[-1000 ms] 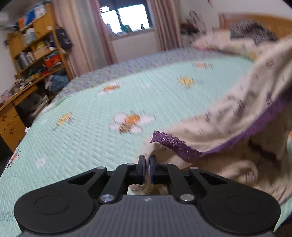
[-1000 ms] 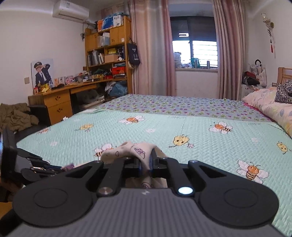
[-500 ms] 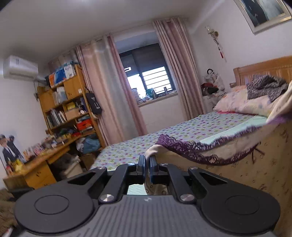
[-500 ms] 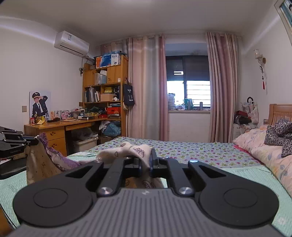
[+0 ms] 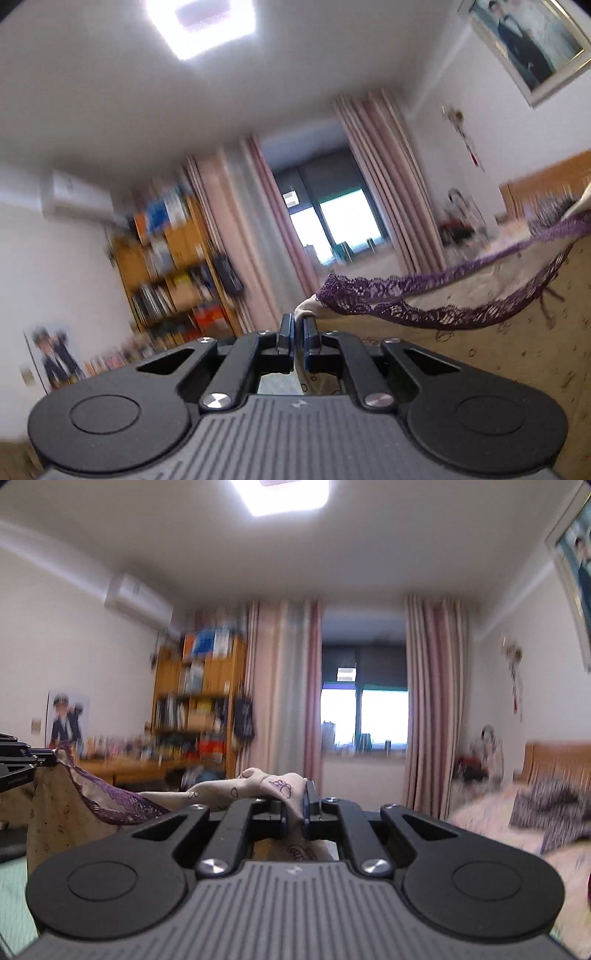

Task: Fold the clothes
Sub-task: 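Lift the pink garment high with both grippers, holding it spread open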

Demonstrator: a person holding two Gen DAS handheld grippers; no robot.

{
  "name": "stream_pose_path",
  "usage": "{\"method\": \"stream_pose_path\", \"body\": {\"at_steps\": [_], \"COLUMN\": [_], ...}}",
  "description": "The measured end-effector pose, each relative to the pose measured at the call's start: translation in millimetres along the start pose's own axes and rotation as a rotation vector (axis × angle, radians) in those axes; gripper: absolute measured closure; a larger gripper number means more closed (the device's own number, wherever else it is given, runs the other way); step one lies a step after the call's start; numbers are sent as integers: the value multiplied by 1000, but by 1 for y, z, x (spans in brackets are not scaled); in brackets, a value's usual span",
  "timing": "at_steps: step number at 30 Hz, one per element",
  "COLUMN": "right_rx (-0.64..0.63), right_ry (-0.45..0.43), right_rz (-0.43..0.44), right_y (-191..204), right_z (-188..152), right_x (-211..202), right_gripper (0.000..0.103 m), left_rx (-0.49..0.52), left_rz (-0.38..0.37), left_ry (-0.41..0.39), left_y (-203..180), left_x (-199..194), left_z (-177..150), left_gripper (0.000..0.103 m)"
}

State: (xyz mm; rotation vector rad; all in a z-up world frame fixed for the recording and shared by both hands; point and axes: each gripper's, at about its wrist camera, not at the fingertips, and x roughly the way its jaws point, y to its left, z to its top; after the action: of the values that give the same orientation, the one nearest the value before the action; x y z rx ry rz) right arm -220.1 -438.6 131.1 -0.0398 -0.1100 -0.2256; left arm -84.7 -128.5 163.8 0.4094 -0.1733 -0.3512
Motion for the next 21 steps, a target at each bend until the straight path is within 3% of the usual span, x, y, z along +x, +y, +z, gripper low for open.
{"method": "stream_pose_path", "body": {"at_steps": [4, 10, 15, 21], "right_rx": [-23, -71, -61, -60], "right_ry": [-75, -21, 15, -39], "right_rz": [-2, -19, -27, -24], "right_y": [-10, -10, -14, -24], "right_z": [31, 0, -5, 13], "right_x": [-22, -43, -46, -39], "right_gripper": [94, 93, 93, 93], "left_rx": [24, 53, 78, 121], "left_rz": [21, 12, 4, 14], "left_ry": [-67, -39, -16, -57], "left_y": [-1, -27, -49, -33], "left_x": [-22, -35, -46, -26], "left_z": [29, 9, -7, 35], "left_gripper": [98, 98, 98, 97]}}
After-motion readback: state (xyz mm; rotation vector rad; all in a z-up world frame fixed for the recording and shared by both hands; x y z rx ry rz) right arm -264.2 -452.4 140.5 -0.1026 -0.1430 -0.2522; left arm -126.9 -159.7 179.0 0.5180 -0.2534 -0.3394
